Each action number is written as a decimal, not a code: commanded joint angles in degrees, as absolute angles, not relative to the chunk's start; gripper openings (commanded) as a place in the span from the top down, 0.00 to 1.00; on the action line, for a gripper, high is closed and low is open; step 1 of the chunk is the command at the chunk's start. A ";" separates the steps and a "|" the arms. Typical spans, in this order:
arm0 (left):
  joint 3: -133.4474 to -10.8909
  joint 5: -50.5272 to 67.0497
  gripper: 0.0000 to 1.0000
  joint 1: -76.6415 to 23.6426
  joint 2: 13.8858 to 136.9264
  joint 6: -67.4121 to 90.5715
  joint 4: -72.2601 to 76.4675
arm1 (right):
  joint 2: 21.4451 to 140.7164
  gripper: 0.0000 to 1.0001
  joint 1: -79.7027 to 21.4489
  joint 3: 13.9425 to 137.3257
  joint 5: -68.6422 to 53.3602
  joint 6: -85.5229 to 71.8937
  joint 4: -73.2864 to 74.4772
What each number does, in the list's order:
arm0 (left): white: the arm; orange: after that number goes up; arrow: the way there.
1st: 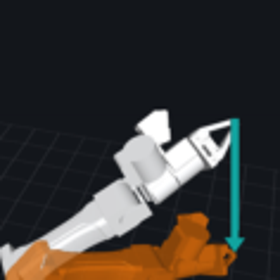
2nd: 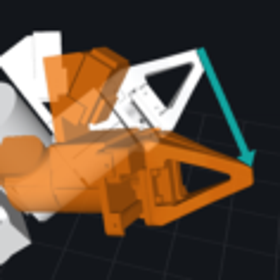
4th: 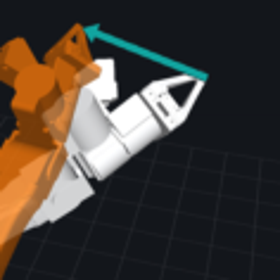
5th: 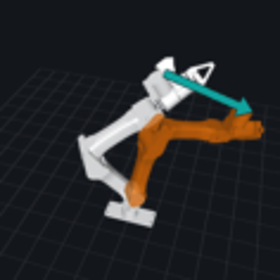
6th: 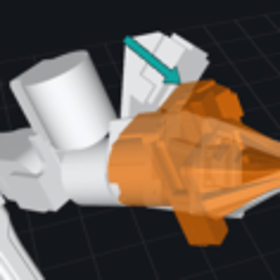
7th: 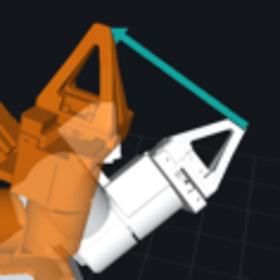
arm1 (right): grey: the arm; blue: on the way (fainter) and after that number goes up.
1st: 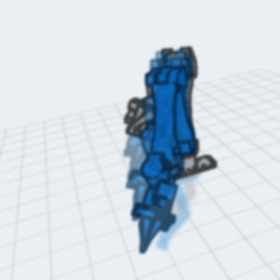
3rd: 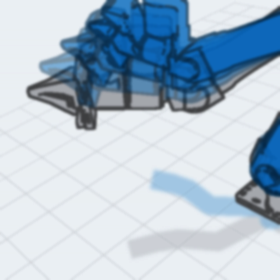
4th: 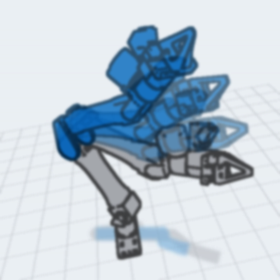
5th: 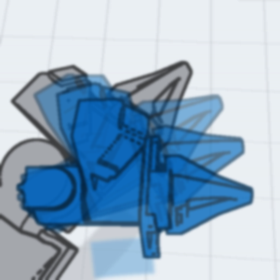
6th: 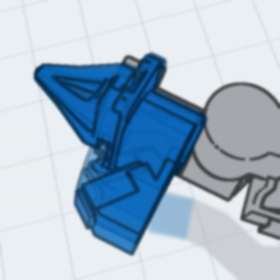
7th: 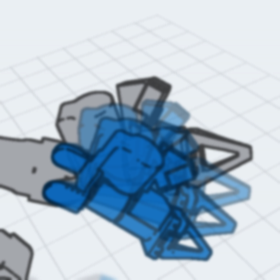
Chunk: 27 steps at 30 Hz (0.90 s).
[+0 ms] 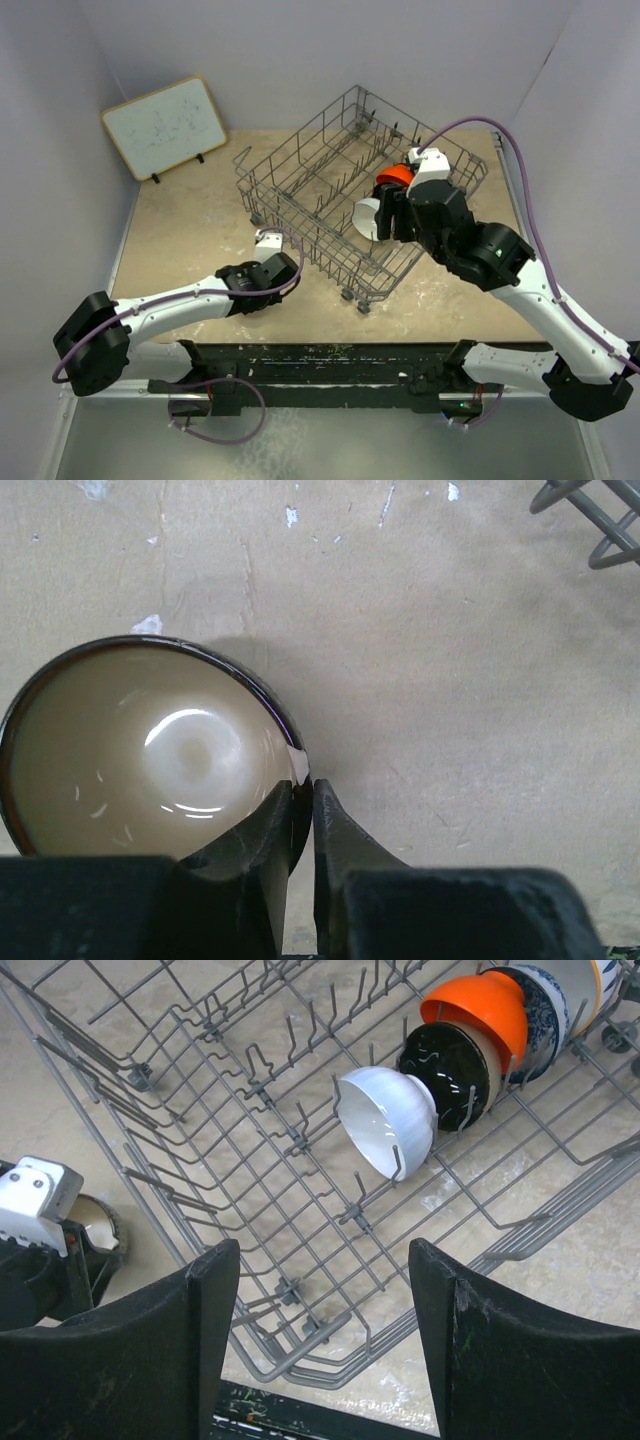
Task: Load the bowls into the dish rack
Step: Pick up the bowl from the center of the board.
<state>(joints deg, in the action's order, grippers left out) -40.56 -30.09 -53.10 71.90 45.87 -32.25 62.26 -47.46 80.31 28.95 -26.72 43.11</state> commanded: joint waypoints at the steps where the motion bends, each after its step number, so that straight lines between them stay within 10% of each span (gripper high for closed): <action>1: -39.28 -31.29 0.86 -53.77 71.26 47.00 -31.87 | 61.21 0.29 -46.78 80.15 29.14 -25.45 40.89; 9: -38.32 -32.26 0.69 -55.19 73.62 50.90 -33.71 | 60.88 0.29 -46.17 79.68 28.69 -24.71 40.49; 15: -39.29 -33.05 0.99 -56.07 72.78 52.19 -36.17 | 60.01 0.29 -45.84 79.51 28.88 -24.53 40.34; 27: -52.82 -33.69 1.00 -58.60 60.98 56.51 -41.17 | 59.96 0.29 -45.62 81.16 28.91 -23.90 41.11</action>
